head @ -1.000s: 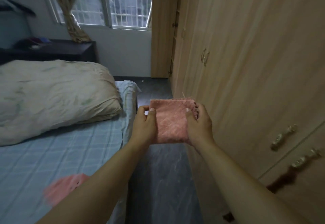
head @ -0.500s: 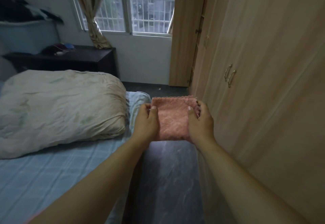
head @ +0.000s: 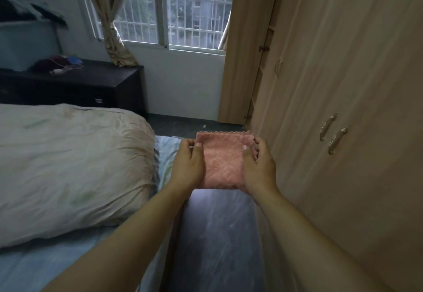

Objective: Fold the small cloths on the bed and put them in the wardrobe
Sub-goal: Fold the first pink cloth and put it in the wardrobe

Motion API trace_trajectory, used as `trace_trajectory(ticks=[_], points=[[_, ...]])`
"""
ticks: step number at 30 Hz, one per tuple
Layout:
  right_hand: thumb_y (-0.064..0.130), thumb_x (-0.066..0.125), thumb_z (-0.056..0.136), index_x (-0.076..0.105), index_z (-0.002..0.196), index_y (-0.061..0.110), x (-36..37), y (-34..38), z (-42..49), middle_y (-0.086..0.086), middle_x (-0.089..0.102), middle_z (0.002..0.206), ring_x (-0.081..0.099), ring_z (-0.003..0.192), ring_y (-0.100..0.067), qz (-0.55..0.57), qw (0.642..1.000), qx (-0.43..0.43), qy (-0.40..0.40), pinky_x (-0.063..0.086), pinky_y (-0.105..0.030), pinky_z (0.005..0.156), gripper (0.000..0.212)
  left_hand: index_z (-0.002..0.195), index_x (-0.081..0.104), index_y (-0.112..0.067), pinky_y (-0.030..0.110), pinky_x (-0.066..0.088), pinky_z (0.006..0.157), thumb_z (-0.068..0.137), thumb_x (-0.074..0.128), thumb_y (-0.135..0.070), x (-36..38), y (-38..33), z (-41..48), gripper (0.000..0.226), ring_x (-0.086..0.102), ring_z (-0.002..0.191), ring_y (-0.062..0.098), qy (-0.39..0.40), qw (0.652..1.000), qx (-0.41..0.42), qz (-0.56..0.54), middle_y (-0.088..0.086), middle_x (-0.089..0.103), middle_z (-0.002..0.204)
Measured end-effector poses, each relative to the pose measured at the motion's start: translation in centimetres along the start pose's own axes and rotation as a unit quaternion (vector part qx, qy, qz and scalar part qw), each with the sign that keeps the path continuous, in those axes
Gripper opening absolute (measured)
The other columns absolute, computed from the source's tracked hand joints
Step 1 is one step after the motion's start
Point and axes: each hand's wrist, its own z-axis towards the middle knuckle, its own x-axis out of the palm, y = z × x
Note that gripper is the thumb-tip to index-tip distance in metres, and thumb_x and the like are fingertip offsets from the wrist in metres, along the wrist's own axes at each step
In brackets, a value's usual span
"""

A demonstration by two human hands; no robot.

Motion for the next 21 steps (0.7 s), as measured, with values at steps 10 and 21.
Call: trace_trajectory(ticks=[10,21], points=[[0.024,0.056,0.100,0.060,0.117,0.029,6.6,0.1,14.5,0.016,0.066,0.100,0.058,0.082,0.020,-0.005,0.999,-0.011,-0.041,0.041,0.003,0.067,0.018,0.107,0.052,-0.026,0.037,0.051,0.079,0.105,0.040,-0.041,2.2,-1.3,16.4,0.020,0.063,0.092,0.017,0.004,1.000,0.019,-0.004,-0.003,0.065,0.098],[0.027,0.055,0.099,0.059,0.118,0.027,10.7,-6.2,32.7,0.008,0.067,0.107,0.058,0.082,0.015,0.017,0.999,-0.011,-0.030,0.041,0.002,0.063,0.020,0.110,0.051,-0.023,0.028,0.048,0.066,0.107,0.038,-0.041,10.0,-0.8,33.6,0.022,0.062,0.084,0.009,-0.021,0.997,0.042,0.053,-0.008,0.062,0.094]])
